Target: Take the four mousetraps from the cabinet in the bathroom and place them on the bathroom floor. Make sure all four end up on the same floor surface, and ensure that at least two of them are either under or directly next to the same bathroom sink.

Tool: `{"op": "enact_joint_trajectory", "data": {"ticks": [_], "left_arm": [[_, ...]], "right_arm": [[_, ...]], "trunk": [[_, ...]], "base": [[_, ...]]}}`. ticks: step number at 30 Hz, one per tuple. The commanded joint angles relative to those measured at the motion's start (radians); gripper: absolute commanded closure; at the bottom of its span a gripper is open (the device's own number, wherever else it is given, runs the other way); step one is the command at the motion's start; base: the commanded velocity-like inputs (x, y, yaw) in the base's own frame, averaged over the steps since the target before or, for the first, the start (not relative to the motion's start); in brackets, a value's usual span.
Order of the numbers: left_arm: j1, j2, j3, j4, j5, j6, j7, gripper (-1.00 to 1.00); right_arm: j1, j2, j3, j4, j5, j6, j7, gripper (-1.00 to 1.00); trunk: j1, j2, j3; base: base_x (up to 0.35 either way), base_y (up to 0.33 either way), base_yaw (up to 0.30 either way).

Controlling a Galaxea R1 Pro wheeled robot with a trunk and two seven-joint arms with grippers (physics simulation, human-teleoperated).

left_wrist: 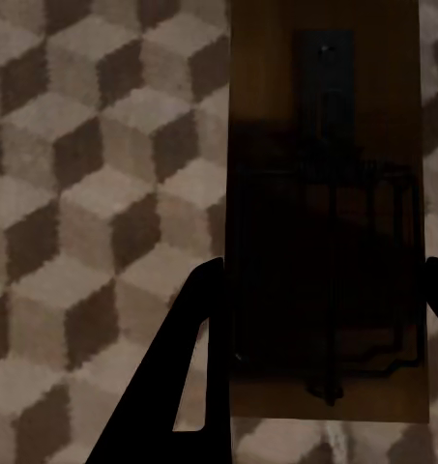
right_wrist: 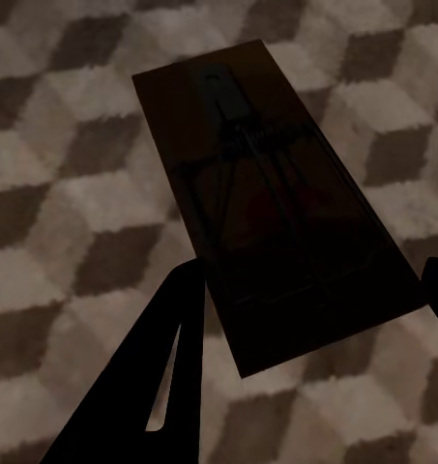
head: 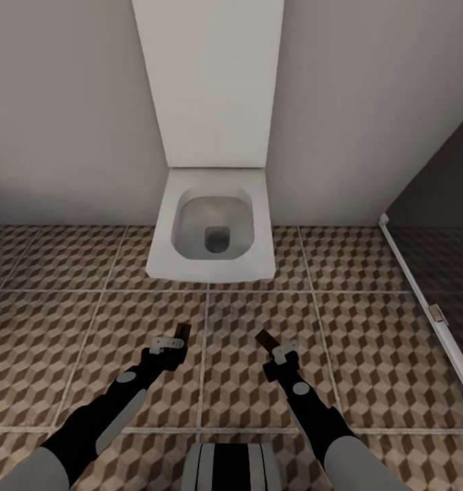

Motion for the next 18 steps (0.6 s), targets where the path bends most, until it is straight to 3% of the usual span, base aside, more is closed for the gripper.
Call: {"op": "enact_joint_trajectory", "data": {"ticks": [1, 11, 18], "left_arm": [[-0.001, 0.001, -0.005, -0.002, 0.008, 0.002, 0.011, 1.0], [-0.001, 0.0, -0.004, 0.014, 0.009, 0.002, 0.011, 1.0], [-0.001, 0.0, -0.004, 0.036, 0.009, 0.001, 0.01, 1.0]], "right_arm": [[0.0, 0.0, 0.0, 0.0, 0.007, -0.002, -0.004, 1.0], [0.0, 0.001, -0.001, 0.001, 0.007, 0.009, -0.005, 1.0], [0.0, 0.001, -0.002, 0.002, 0.006, 0.1, -0.003, 1.0]], "trunk": [[0.0, 0.0, -0.001], [0.0, 0.0, -0.001], [0.0, 0.0, -0.001]], "base": [[0.02, 0.012, 0.0], [0.004, 0.003, 0.0], [0.0, 0.0, 0.0]]}}
